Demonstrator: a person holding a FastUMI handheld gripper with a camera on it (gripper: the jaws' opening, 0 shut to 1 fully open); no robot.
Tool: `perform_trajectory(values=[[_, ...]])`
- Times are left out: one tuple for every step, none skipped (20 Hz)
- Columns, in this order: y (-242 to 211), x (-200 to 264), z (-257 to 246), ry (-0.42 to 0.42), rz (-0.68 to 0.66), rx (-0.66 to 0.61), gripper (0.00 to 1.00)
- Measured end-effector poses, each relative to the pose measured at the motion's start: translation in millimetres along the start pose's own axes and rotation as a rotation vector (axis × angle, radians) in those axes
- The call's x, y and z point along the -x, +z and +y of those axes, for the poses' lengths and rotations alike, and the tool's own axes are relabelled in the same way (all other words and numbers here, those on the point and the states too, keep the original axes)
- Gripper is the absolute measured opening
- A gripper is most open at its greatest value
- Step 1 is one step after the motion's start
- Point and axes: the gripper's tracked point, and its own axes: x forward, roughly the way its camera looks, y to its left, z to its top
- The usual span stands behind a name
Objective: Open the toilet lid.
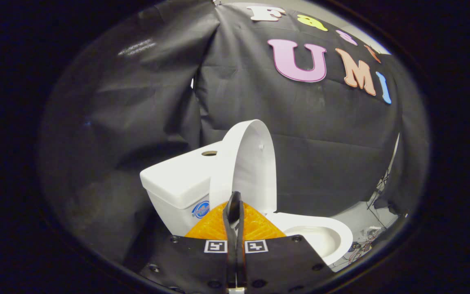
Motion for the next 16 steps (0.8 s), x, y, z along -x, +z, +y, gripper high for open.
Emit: perform_trajectory(values=[[-1.5,0.3,2.2,0.001,0.003,0.011,0.02],[-1.4,-0.6,6.6,0.018,0.0,0.015,0.01],[-3.1,-1.1,9.7,0.03,0.003,0.01,0.04],[0.0,-2.0,13.2,0.04,-0.01,-0.006,0.06],[-2.1,-3.5,12.1,0.04,-0.001,-0.01,0.09],[-0.7,0.0,14.1,0.034,-0.009,-0.006,0.11],[-1.0,0.0,19.7,0.055,-0.005,-0.002,0.11],[-2.9,-2.1,25.3,0.079,-0.002,-0.012,0.21],[-1.0,-2.8,32.7,0.114,-0.005,-0.033,0.31],[-1.7,-1.1,35.4,0.136,-0.007,-0.047,0.41],[-1.6,-1.3,38.6,0.155,-0.007,-0.06,0.5],[-1.6,-0.8,42.4,0.178,0.0,-0.076,0.6],[-1.7,-0.2,42.2,0.183,0.01,-0.092,0.7],[-5.1,3.4,42.4,0.189,0.014,-0.096,0.8],[-8.4,7.3,44.8,0.199,0.023,-0.089,0.89],[-7.8,9.7,44.0,0.203,0.03,-0.08,0.99]])
